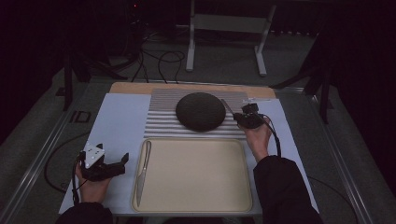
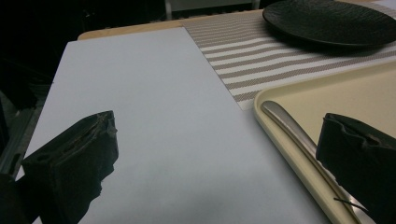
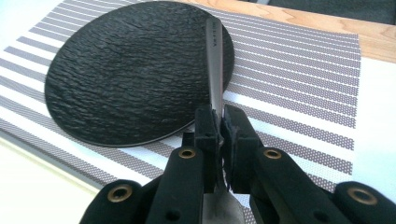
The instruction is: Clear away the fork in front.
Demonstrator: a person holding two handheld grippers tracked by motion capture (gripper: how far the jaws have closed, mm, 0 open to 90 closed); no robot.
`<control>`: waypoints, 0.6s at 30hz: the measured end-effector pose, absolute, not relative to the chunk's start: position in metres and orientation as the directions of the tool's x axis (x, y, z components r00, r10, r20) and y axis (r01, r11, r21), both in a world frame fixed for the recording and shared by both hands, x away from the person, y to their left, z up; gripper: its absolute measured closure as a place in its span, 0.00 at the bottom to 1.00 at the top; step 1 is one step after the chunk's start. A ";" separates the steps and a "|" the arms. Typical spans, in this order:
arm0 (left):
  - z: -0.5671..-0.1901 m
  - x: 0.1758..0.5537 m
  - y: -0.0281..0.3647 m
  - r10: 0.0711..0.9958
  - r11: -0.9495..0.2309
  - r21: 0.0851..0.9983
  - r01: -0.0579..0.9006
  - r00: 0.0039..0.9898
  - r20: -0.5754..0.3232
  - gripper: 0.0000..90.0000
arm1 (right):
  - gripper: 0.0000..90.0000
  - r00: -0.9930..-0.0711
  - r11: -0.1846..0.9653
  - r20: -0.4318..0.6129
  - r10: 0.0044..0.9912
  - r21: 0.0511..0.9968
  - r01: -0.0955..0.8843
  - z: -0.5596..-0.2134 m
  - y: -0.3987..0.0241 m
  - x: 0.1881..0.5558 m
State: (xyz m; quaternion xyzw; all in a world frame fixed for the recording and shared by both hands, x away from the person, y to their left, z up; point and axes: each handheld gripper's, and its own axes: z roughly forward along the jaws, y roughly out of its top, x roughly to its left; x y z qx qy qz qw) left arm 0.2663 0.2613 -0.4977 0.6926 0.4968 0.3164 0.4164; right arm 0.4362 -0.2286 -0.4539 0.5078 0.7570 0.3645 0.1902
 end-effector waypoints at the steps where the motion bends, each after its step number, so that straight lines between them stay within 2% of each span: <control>1: -0.498 0.266 0.261 0.952 -0.160 0.891 0.425 0.306 0.025 0.00 | 0.95 -0.415 0.218 0.084 0.906 0.747 0.628 -0.454 -0.228 0.435; 18: -0.499 0.267 0.258 0.947 -0.166 0.885 0.435 0.322 0.019 0.00 | 0.95 -0.497 0.242 0.097 0.862 0.784 0.572 -0.445 -0.211 0.411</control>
